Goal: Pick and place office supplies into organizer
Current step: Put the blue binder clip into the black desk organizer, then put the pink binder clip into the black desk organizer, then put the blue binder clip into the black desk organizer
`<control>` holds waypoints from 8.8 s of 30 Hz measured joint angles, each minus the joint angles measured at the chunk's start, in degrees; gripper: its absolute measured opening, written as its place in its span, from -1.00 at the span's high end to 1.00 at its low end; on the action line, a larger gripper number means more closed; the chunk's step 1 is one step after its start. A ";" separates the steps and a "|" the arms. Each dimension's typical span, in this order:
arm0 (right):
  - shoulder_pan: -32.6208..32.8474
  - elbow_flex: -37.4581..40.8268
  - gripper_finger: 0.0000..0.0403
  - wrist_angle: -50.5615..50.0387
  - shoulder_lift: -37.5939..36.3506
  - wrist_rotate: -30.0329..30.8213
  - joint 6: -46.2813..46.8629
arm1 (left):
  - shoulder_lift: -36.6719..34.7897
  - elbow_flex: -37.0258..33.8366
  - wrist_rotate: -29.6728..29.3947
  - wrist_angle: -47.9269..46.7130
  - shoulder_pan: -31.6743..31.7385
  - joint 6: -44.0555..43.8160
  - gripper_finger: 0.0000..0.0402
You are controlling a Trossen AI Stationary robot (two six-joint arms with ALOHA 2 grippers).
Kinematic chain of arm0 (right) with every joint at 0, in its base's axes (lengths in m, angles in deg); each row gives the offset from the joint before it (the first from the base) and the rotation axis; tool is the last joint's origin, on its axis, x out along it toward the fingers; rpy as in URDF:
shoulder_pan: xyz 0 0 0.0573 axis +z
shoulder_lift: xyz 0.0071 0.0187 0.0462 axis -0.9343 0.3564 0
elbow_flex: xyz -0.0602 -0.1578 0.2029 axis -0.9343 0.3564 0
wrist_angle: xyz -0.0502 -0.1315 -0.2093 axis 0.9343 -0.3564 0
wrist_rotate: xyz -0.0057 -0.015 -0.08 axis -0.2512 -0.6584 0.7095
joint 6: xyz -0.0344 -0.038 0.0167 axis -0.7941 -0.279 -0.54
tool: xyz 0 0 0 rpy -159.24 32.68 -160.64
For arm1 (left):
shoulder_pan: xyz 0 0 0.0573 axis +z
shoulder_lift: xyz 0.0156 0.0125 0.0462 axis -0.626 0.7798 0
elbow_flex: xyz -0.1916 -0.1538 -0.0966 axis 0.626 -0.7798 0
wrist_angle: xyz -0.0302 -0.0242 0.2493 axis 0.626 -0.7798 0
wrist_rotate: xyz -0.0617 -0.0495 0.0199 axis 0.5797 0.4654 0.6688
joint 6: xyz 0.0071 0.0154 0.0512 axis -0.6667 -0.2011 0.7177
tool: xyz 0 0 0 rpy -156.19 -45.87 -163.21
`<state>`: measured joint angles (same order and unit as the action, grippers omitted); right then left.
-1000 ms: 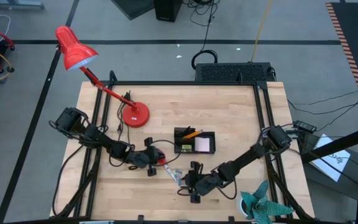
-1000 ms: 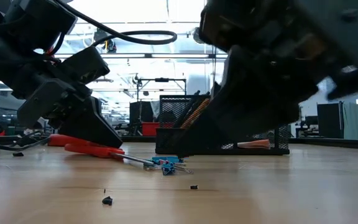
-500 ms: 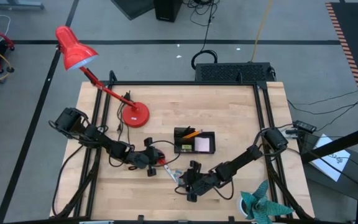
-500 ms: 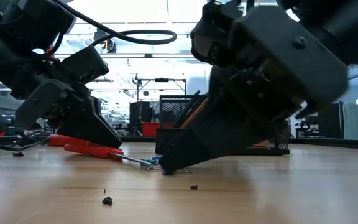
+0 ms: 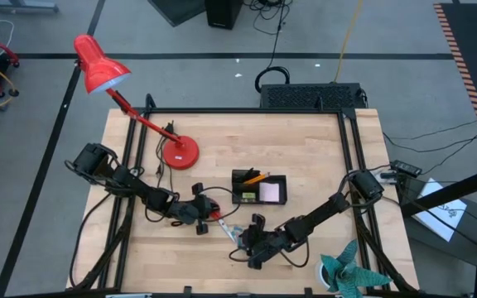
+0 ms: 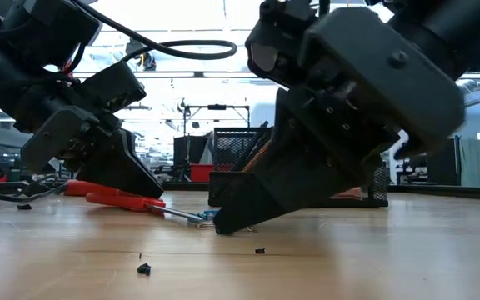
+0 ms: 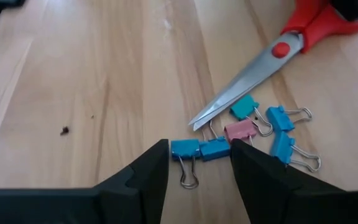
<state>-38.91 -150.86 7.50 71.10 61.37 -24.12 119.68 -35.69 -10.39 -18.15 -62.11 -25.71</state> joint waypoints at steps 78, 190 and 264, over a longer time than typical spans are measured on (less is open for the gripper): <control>-7.07 0.15 0.29 0.26 -6.54 -8.13 -25.63 | -0.02 -0.04 0.04 -0.17 0.02 0.07 0.77; -0.12 -0.09 0.48 9.01 0.52 8.68 11.97 | 0.00 -0.04 0.08 0.13 -0.04 -0.31 0.77; -11.11 0.11 0.58 -4.63 -14.25 7.19 -10.63 | 0.00 -0.02 0.04 -0.23 -0.04 -0.04 0.77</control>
<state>-50.02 -150.75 2.87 56.85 68.56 -34.75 119.68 -35.71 -10.35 -18.37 -62.16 -25.75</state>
